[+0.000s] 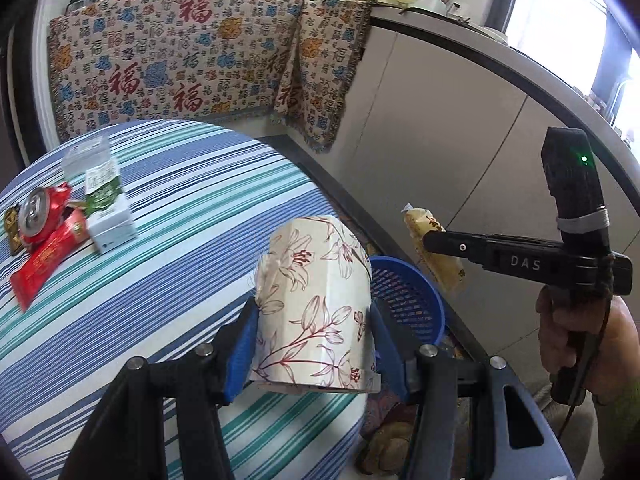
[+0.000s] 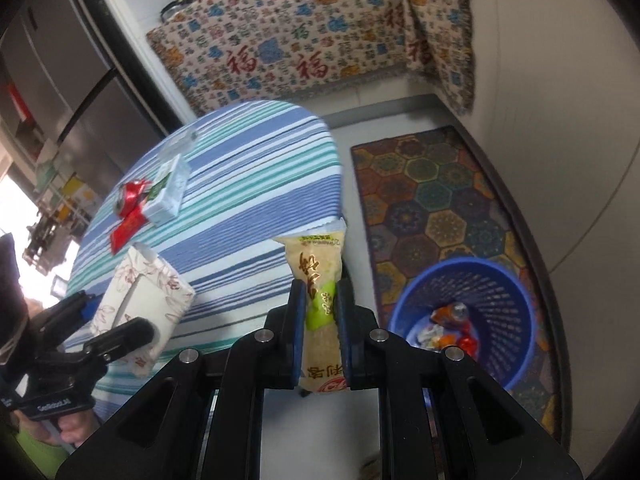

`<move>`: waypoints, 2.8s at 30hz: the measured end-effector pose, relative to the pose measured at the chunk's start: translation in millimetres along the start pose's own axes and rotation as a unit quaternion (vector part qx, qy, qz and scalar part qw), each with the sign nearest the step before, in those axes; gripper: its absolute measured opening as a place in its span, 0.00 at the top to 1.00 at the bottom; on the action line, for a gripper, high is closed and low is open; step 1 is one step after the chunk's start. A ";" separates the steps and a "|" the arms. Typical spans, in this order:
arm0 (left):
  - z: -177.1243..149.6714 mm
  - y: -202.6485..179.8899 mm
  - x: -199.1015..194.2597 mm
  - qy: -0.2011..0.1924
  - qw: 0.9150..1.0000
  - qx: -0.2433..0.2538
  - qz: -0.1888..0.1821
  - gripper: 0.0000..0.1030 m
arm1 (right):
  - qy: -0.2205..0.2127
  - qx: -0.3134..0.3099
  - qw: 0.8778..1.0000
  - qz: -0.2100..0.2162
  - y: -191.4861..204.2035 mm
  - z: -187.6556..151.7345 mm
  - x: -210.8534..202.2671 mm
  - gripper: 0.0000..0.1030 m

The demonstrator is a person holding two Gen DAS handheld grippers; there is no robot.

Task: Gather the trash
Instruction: 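Carry the paper cup and snack bag over the wastebasket with both tools, then open both grippers to drop the cup and snack bag into the wastebasket, then move both tools back over the table toward the red snack stick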

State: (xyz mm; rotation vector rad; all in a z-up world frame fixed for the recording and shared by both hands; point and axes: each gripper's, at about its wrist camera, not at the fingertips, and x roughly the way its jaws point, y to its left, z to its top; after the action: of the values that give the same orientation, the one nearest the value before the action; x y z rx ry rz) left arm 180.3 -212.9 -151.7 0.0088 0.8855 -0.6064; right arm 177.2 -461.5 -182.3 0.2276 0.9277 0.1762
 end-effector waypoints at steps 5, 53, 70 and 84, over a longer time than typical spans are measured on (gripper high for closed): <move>18.0 -50.5 38.9 0.015 0.999 0.022 -0.030 0.46 | -0.010 0.037 0.998 -0.052 -57.6 2.5 -4.0 0.86; 19.0 -125.4 172.0 0.053 0.995 0.067 -0.054 0.27 | -0.096 0.132 0.977 -0.139 -169.0 9.0 -28.1 0.27; -51.7 93.6 -9.0 0.017 0.991 -0.051 0.126 0.27 | -0.076 -0.130 0.988 -0.022 80.5 0.2 25.0 0.17; -67.1 219.0 -36.5 0.030 0.978 -0.062 0.198 0.26 | 0.026 -0.215 0.976 -0.013 197.3 -23.7 129.4 0.13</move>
State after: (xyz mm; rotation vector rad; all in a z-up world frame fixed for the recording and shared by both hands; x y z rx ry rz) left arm 223.9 4.4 -220.1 0.0893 0.9467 -0.1779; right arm 223.8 -237.0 -242.7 -0.1917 0.9205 0.3540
